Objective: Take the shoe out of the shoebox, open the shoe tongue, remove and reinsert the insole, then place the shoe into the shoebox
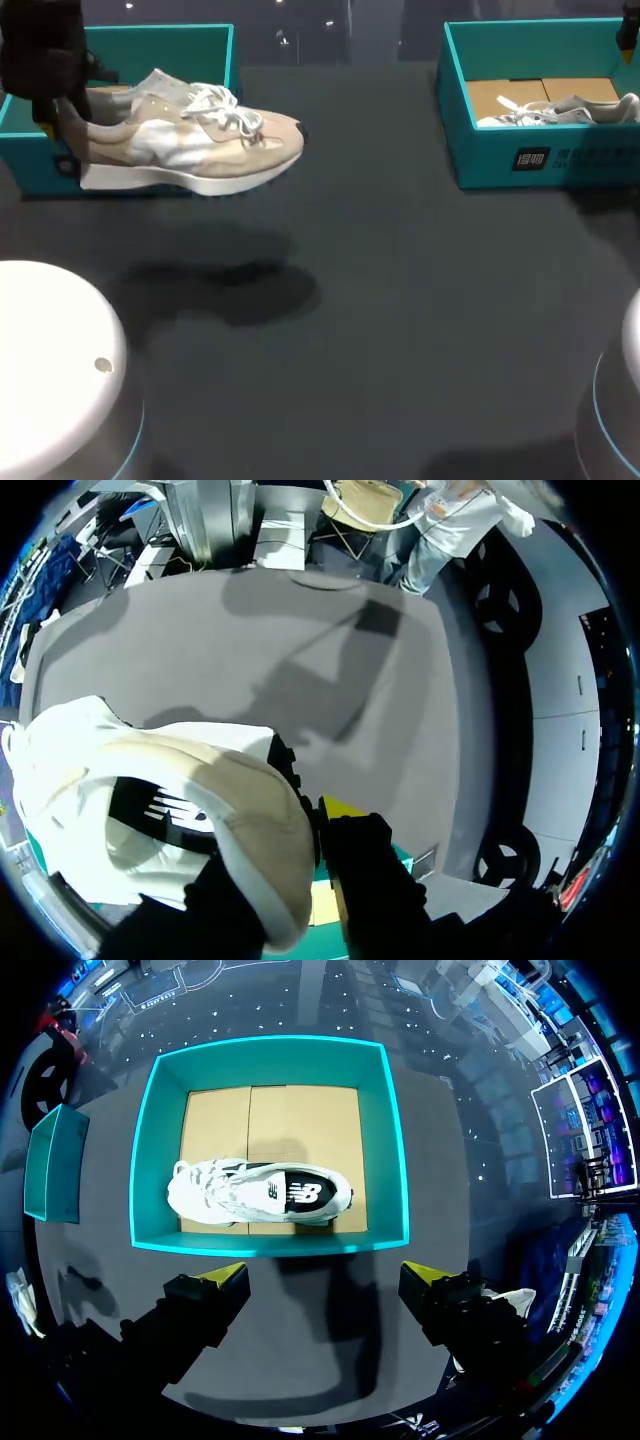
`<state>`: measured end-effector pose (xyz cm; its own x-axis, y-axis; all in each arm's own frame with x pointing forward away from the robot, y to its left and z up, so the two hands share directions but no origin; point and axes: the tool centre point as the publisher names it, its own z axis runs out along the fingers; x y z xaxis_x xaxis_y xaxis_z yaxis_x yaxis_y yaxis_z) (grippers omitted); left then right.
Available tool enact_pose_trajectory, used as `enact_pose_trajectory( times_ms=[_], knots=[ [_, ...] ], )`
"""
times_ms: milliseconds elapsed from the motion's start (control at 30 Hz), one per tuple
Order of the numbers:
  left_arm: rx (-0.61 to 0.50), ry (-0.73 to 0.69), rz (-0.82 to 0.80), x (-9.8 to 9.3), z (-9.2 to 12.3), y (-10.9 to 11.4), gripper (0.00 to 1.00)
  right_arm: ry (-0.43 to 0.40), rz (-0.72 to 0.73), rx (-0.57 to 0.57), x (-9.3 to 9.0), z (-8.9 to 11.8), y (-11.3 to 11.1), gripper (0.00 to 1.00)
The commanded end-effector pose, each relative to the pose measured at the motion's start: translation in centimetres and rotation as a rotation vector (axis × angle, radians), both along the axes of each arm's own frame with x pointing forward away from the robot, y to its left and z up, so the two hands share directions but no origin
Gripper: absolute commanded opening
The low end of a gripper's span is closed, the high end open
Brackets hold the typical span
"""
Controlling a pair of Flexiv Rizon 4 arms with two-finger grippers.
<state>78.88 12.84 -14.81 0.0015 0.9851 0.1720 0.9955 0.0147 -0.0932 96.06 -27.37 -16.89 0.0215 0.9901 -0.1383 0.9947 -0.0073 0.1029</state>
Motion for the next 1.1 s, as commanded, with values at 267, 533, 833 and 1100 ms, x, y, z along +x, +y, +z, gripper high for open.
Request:
enact_pose_trajectory(
  times_ms=[267,533,833,1100],
  knots=[
    [0.024,-0.403,-0.116,-5.6,-3.6,-6.7,0.0,0.001,-0.001,-0.001,0.0,0.0,0.0,1.0],
    [0.01,-0.386,-0.151,-7.4,-6.6,-10.8,0.0,0.001,-0.001,-0.001,0.0,0.0,0.0,1.0],
    [0.008,-0.34,-0.158,-6.7,-9.2,-15.7,0.0,0.001,-0.001,-0.001,0.0,0.0,0.0,1.0],
    [0.039,-0.266,-0.149,-6.3,-12.4,-18.6,0.0,0.001,-0.001,-0.001,0.0,0.0,0.0,1.0]
  ],
)
